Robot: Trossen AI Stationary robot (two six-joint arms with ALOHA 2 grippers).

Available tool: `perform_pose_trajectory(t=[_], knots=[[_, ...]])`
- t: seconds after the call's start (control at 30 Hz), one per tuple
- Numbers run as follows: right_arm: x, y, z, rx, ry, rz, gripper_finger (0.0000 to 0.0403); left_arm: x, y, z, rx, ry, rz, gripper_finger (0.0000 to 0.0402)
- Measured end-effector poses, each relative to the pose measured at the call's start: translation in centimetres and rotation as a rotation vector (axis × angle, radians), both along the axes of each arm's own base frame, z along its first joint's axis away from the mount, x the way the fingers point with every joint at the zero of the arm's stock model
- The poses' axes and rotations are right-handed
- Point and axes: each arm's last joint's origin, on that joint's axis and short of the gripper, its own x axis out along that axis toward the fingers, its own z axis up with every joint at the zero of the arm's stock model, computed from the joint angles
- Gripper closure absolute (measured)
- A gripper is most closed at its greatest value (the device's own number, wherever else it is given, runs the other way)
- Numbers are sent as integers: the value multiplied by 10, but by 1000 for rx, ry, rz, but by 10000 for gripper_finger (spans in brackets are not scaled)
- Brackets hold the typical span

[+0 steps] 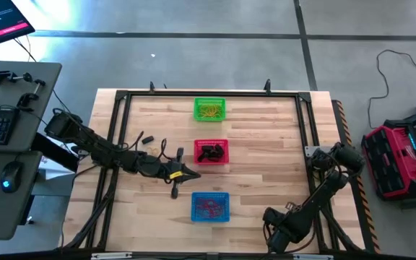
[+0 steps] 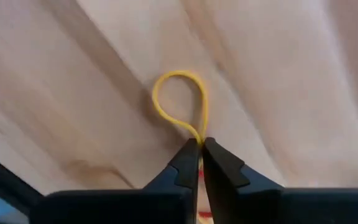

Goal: Sort rubber bands into baskets
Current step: Put the yellow rubber band into the green bin

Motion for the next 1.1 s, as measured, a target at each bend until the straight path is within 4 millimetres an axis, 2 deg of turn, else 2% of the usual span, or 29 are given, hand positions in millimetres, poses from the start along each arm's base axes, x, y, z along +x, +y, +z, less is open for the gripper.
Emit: perform_pose_trajectory(t=[0.27,0.5,0.83,1.1], knots=[[29,0,39,-56,-143,125,402,-1,-2,1,-15,-27,-36,401],[54,-31,77,-163,-230,210,402,-11,2,-3,-39,-114,-55,401],[89,-125,127,-339,-350,317,403,-11,11,-5,-47,-126,-16,401],[123,-216,139,-441,-400,389,403,-5,28,1,-60,-177,-62,401]])
